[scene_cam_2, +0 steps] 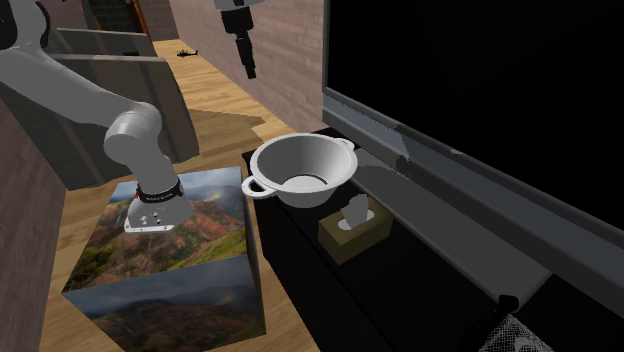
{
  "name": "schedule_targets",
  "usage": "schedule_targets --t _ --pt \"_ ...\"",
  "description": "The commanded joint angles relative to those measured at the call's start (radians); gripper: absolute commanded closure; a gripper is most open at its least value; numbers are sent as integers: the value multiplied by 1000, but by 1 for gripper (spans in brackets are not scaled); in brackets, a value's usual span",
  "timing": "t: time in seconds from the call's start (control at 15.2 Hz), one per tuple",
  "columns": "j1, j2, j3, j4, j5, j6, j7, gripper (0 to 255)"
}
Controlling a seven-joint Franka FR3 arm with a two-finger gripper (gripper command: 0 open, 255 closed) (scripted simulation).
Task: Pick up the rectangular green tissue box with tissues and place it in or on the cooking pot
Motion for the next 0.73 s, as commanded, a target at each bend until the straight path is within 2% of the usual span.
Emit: schedule_targets --t 0.0,0.66 --pt "0 0 0 0 0 0 0 0" --pt "-71 265 -59 27 -179 125 -122 0"
